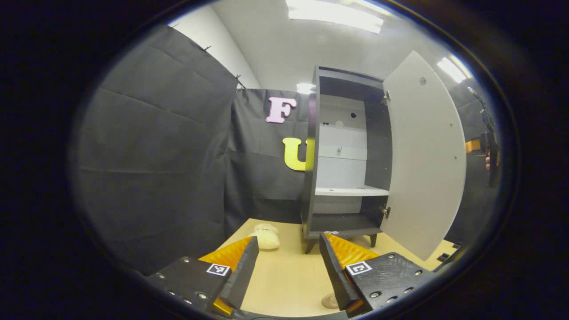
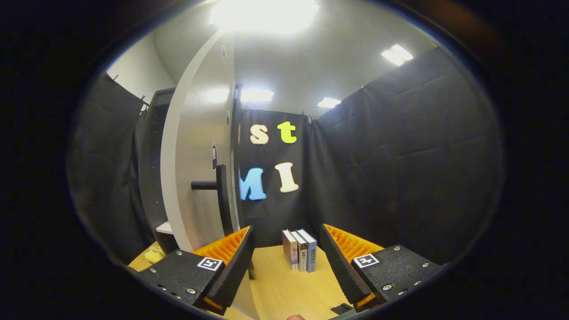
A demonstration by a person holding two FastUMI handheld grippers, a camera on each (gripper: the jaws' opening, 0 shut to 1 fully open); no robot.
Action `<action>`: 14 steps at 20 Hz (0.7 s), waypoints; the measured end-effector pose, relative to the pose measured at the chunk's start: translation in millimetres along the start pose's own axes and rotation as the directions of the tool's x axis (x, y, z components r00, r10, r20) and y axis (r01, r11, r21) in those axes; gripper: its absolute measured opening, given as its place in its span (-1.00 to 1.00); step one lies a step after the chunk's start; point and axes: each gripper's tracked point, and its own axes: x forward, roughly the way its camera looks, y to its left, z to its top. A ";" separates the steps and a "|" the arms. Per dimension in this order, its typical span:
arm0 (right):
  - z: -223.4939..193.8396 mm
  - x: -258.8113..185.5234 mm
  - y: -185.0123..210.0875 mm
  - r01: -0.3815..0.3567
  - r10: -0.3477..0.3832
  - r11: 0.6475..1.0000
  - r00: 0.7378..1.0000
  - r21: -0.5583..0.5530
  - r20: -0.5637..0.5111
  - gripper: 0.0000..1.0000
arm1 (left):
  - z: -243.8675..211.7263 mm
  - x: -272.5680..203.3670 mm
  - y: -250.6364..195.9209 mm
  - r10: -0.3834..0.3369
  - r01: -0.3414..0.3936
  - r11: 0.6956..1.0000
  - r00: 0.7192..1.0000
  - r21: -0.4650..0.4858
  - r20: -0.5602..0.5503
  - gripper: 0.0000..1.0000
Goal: Open the cabinet door with the right hand, grasp the bottle in the cabinet with the left hand and place it on the coaster, then close the cabinet door with the right hand.
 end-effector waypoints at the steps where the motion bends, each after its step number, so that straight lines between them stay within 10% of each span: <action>1: 0.4 -2.2 7.6 -0.003 0.003 1.000 1.000 -0.003 0.002 0.82 | -0.7 2.3 2.6 -0.012 0.012 1.000 1.000 0.000 -0.001 0.58; 14: -1.3 -15.2 130.7 -0.149 0.150 0.988 0.989 0.046 -0.017 0.82 | 2.8 3.2 65.5 0.000 -0.001 1.000 1.000 0.028 0.031 0.57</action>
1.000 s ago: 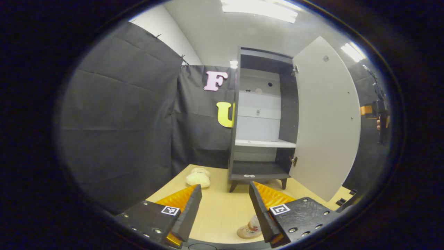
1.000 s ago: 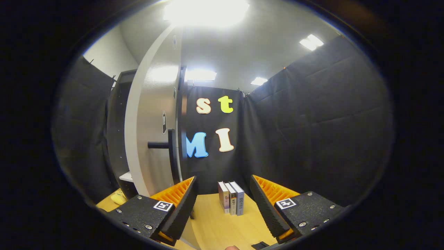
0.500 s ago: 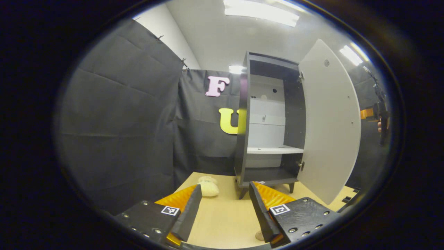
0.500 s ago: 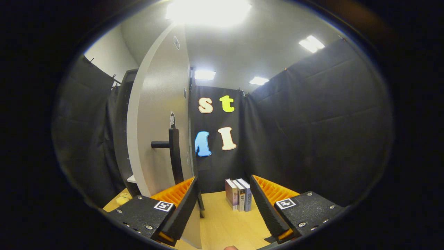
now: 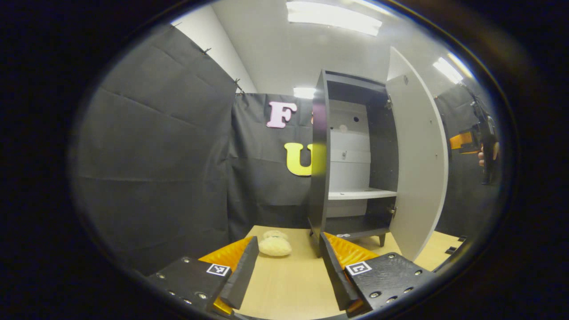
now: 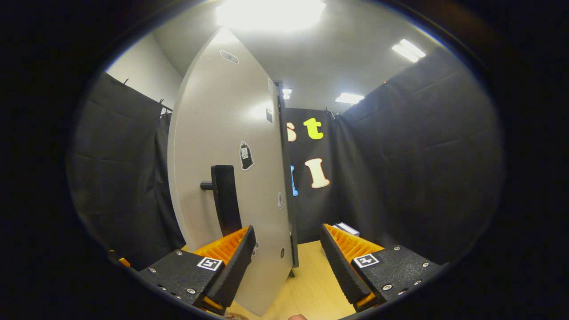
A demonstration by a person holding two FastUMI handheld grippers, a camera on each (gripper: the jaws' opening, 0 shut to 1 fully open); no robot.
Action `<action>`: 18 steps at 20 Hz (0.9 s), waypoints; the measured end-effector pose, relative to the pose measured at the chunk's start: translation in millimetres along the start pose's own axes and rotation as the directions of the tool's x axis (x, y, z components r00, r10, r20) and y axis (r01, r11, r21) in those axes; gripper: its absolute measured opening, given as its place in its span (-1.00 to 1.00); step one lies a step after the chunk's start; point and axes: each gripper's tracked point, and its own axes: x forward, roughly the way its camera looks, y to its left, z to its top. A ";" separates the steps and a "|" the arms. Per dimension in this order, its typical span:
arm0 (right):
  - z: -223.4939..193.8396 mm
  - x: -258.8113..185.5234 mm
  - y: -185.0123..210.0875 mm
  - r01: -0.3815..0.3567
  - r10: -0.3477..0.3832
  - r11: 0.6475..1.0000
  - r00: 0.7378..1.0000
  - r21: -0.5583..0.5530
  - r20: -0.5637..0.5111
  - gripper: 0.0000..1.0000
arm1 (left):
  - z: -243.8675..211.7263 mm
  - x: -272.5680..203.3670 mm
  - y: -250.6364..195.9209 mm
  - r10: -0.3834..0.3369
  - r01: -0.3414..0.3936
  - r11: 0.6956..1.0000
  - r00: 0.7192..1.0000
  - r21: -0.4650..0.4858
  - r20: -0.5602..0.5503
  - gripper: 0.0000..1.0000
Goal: Open the cabinet door with the right hand, grasp the bottle in the cabinet with the left hand and place it on the coaster, then close the cabinet door with the right hand.
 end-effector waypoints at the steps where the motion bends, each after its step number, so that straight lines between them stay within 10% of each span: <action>1: -0.7 4.7 9.9 -0.014 0.014 1.000 1.000 -0.006 0.000 0.83 | -1.3 -1.6 6.8 0.009 -0.009 1.000 1.000 0.002 -0.002 0.57; 9: -6.7 40.9 97.6 -0.168 0.168 0.986 0.986 -0.018 0.010 0.85 | -18.0 -21.8 62.0 0.111 -0.111 0.994 0.993 0.007 -0.039 0.57; 18: -2.1 42.0 97.2 -0.207 0.209 0.977 0.977 -0.054 0.034 0.87 | -12.3 -36.5 88.8 0.161 -0.161 0.987 0.986 -0.005 -0.054 0.57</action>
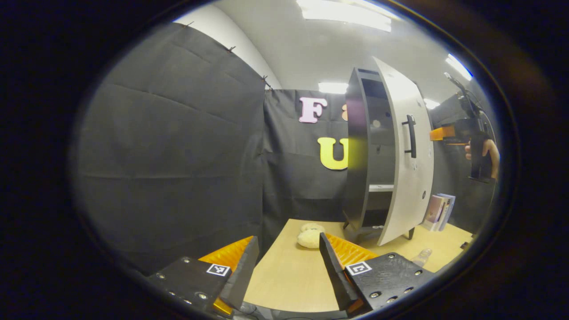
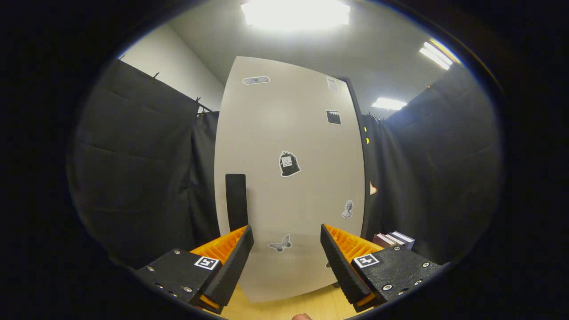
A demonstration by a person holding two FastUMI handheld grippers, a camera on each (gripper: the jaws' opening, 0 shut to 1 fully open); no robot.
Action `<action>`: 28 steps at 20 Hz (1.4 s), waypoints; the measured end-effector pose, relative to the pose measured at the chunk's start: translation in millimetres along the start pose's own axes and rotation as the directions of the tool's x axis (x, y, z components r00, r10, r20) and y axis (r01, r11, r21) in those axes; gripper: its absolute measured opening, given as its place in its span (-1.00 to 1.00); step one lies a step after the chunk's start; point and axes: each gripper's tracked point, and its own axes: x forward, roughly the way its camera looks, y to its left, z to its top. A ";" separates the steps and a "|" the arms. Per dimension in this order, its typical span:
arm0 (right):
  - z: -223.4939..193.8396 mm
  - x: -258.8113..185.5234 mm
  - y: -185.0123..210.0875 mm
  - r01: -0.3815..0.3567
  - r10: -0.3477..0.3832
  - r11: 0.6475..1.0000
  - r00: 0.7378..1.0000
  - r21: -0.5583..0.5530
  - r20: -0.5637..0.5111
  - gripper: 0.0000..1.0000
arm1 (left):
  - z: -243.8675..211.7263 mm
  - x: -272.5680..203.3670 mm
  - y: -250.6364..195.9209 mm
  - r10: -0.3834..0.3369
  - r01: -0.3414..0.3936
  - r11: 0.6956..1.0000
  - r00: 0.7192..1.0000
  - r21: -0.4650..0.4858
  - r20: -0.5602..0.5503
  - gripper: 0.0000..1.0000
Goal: Open the cabinet door with the right hand, grasp the bottle in the cabinet with the left hand and place it on the coaster, then close the cabinet door with the right hand.
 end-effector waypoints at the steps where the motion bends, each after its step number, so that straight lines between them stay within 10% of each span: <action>1: -1.7 -2.2 0.5 -0.004 0.004 1.000 1.000 -0.002 -0.005 0.87 | 0.3 1.5 -0.5 -0.006 0.006 1.000 1.000 -0.009 -0.006 0.58; 28: -44.4 -99.0 -208.9 0.024 -0.024 1.000 0.998 0.003 -0.058 0.87 | 95.3 35.5 -246.8 -0.127 0.126 0.992 0.991 0.015 0.044 0.56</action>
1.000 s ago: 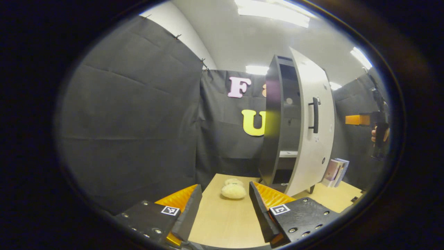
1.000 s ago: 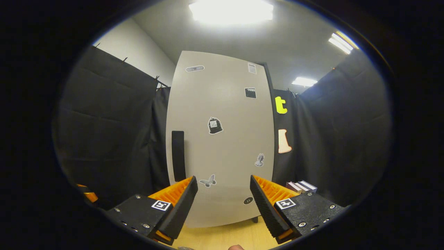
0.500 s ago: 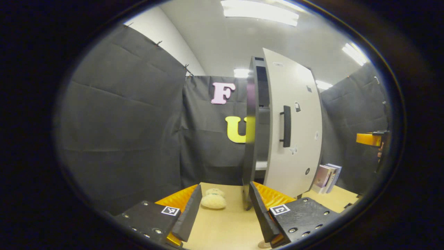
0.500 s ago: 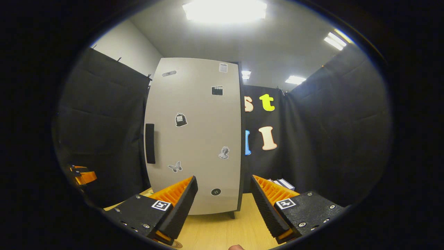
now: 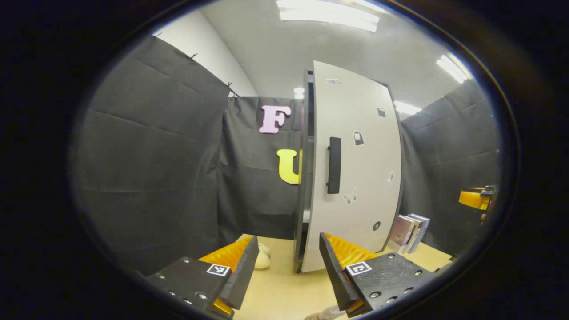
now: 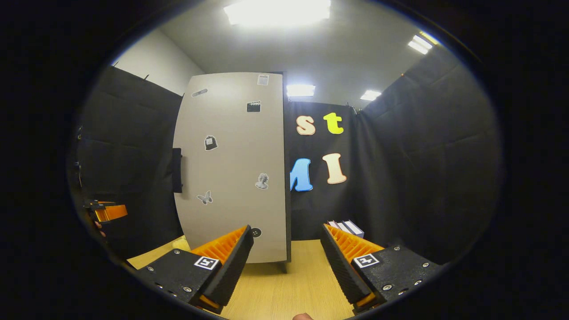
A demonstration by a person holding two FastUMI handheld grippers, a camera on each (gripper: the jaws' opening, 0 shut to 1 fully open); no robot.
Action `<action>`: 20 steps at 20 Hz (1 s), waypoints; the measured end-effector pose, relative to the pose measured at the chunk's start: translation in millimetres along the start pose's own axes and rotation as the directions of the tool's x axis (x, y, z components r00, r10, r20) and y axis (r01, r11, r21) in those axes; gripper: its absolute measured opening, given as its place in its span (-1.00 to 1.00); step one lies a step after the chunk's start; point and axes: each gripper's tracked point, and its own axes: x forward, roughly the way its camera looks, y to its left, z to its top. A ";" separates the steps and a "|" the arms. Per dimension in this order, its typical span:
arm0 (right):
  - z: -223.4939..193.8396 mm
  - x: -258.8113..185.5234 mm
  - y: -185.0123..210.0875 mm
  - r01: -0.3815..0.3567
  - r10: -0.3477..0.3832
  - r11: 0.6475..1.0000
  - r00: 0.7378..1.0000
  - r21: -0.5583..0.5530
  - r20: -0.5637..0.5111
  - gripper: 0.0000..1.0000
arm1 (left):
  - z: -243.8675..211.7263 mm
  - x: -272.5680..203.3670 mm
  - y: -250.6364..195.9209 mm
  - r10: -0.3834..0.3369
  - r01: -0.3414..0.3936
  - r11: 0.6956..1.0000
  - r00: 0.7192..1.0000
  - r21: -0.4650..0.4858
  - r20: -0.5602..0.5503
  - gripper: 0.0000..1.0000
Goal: Open the cabinet door with the right hand, grasp the bottle in the cabinet with the left hand and place it on the coaster, then close the cabinet door with the right hand.
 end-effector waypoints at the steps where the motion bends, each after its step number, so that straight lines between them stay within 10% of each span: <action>1: 0.8 -0.4 -0.6 -0.005 0.005 1.000 1.000 0.004 0.004 0.87 | 1.2 0.0 -3.0 0.002 -0.002 1.000 1.000 0.008 0.000 0.56; 20: 2.2 12.9 16.8 0.002 -0.003 1.000 1.000 0.028 0.019 0.87 | 8.6 -2.8 -7.8 0.029 -0.030 0.999 0.999 0.024 0.015 0.57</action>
